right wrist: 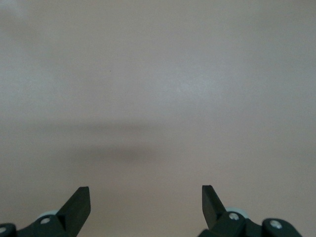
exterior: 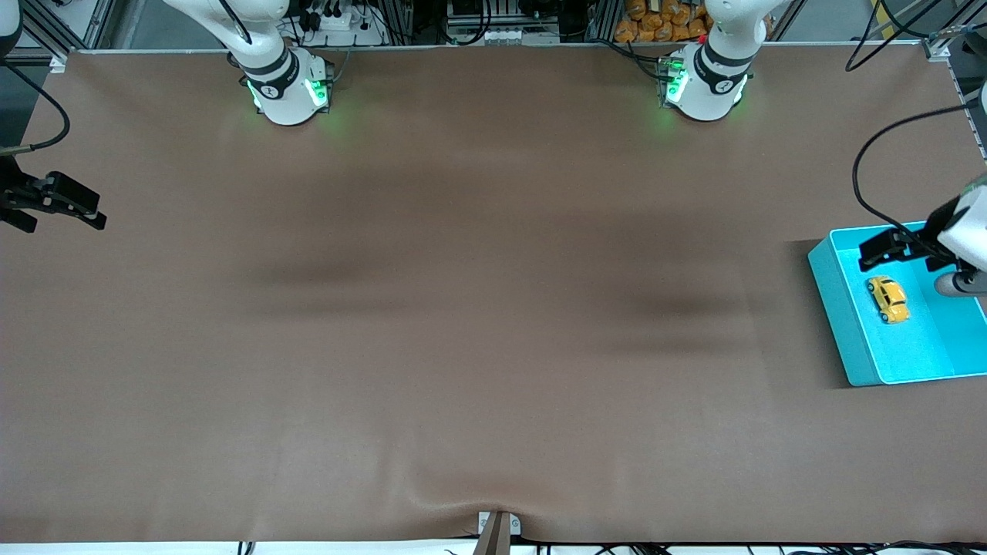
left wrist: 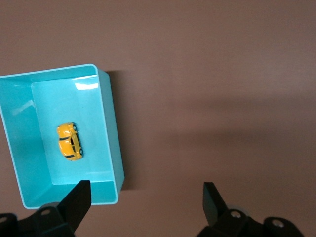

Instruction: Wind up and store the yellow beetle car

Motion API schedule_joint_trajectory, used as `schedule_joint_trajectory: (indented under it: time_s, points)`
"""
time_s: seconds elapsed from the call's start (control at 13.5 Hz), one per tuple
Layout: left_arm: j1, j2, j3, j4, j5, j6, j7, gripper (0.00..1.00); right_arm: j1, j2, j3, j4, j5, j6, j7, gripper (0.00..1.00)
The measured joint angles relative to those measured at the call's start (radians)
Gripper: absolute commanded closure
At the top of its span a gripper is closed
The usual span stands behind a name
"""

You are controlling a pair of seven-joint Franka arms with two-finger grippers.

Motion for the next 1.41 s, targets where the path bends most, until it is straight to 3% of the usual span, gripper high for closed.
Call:
schedule_joint_trajectory:
  time_s: [0.44,1.41]
  points:
    - [-0.358,-0.094,0.333,0.044,-0.081,-0.096,-0.049,0.00,0.000,0.000,0.000,0.000,0.001,0.000,0.000,0.00]
    - [-0.417,-0.131,0.360,0.114,-0.082,-0.285,-0.069,0.00,0.000,0.002,0.000,0.000,0.003,-0.001,0.000,0.00]
